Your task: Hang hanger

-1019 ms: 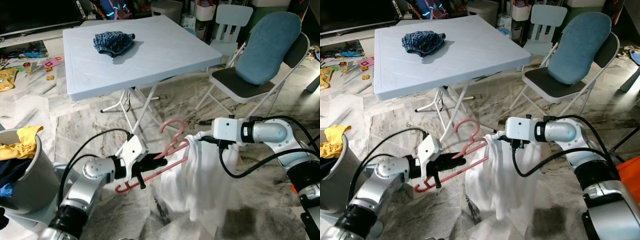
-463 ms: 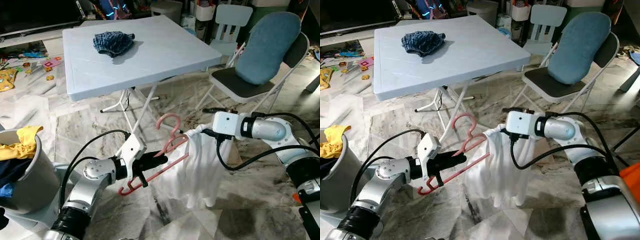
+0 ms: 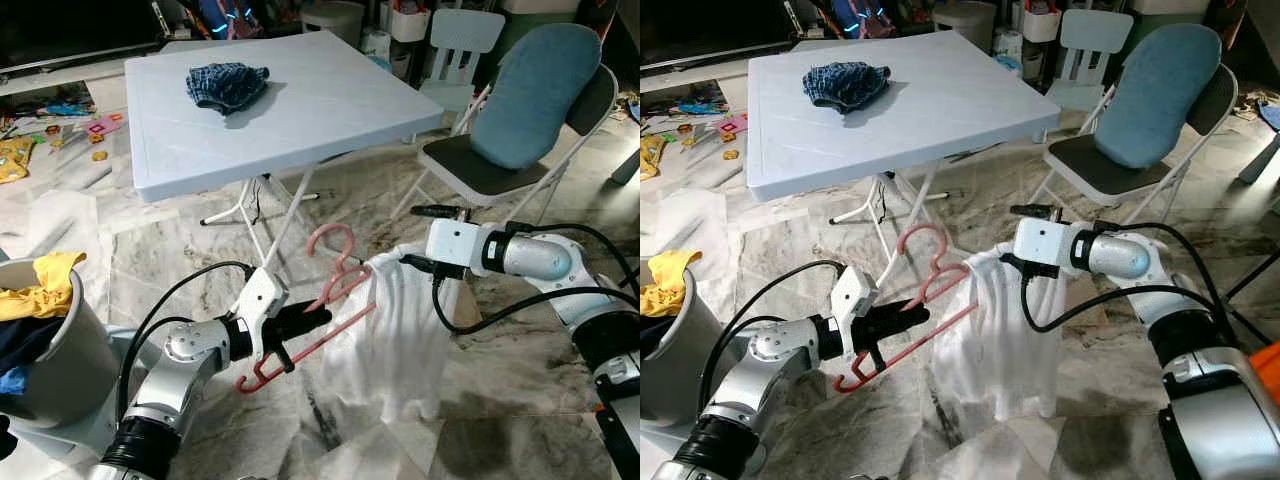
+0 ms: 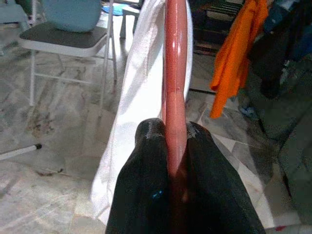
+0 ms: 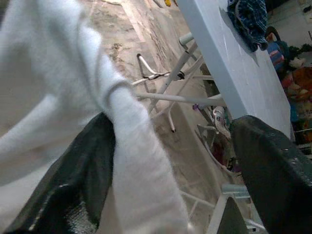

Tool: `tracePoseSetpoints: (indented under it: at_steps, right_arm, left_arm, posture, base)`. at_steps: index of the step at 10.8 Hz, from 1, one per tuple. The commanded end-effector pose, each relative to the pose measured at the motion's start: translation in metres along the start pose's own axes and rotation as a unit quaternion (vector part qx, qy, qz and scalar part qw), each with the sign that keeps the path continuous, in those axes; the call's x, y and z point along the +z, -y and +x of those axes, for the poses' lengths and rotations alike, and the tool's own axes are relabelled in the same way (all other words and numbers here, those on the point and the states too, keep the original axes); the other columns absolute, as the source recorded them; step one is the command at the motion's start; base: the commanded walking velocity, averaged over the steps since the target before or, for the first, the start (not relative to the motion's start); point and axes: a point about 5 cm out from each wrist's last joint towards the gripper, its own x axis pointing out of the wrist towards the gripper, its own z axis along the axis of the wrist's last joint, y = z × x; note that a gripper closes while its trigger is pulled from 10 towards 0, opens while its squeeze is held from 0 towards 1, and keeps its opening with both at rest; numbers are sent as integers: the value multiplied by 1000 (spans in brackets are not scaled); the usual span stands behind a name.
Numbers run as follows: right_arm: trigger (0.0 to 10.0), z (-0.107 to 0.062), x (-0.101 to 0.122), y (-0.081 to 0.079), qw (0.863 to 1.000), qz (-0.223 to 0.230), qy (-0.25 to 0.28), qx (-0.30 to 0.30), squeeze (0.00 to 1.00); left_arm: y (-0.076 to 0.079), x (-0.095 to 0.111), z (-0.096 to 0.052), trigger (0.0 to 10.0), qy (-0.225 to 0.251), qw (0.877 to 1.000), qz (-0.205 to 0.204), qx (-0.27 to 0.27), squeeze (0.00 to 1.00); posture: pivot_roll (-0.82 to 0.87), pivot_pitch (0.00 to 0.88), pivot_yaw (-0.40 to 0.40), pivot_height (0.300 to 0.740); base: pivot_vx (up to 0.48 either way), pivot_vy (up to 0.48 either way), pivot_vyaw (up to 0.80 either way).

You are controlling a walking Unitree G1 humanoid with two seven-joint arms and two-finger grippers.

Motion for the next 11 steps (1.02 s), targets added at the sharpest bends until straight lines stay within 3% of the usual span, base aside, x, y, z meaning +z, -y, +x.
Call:
tracePoseSetpoints:
  at_steps: [1,2,4,5,6,7,8,9,11]
  right_arm:
    - [10000,-2,1,10,1000,-3,-4,-7,1000]
    - [10000,-4,-2,13,1000,14,-14,-18,875]
    - [10000,-5,-4,18,998,36,-21,-40,890]
    - [10000,-5,-6,19,997,46,-26,-48,839]
    - [10000,-6,-7,19,997,57,-26,-50,565]
    - [10000,-6,-9,18,995,91,-21,-45,0]
    - [10000,-6,-11,13,991,132,-14,-29,0]
    - [10000,-6,-11,11,989,144,-12,-24,0]
    - [10000,1,-14,-15,963,268,3,4,0]
  left_arm:
    - [-8,11,-1,0,24,999,12,24,0]
    - [-11,12,-1,0,29,999,9,40,0]
    - [-12,12,-1,0,32,998,7,49,0]
    - [-13,12,0,0,35,998,6,55,0]
    - [-14,13,0,0,36,998,5,58,0]
    - [-15,13,0,0,38,997,4,67,0]
    - [-18,14,1,0,42,996,4,80,0]
    - [-19,15,1,0,43,996,4,84,0]
    - [-21,20,5,0,62,993,-10,98,0]
  posture:
    - [-186,0,3,740]
    - [-188,0,2,740]
    - [-188,0,0,740]
    - [-187,0,-2,740]
    - [-187,0,-3,740]
    - [-187,0,-5,740]
    - [-185,0,-9,740]
    - [-185,0,-9,740]
    - [-183,0,-10,740]
  base:
    - [0,0,0]
    - [0,0,0]
    - [0,0,0]
    - [0,0,0]
    - [0,0,0]
    - [0,0,0]
    - [0,0,0]
    - [0,0,0]
    - [0,0,0]
